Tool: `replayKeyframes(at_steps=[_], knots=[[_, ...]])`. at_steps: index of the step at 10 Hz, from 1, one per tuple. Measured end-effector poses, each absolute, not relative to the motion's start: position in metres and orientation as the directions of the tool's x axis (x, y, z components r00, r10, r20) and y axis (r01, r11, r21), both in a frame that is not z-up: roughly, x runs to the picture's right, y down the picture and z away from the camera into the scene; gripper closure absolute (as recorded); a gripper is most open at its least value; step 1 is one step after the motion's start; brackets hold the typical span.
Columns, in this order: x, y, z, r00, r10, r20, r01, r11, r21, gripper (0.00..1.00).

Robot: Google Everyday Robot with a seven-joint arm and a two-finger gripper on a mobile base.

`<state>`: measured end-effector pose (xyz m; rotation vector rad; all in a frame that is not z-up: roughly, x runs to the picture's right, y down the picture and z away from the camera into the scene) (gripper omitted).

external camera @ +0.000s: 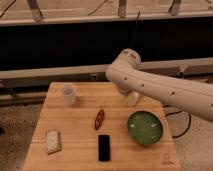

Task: Pick up the ceramic cup

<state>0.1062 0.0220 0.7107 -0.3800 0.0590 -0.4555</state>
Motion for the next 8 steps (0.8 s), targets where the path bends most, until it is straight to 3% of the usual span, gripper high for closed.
replayKeyframes(at_steps=[8], knots=[[0.066,-0.008,0.717,0.841,-0.535,0.073,0.533,0.8,-0.275,0.2]])
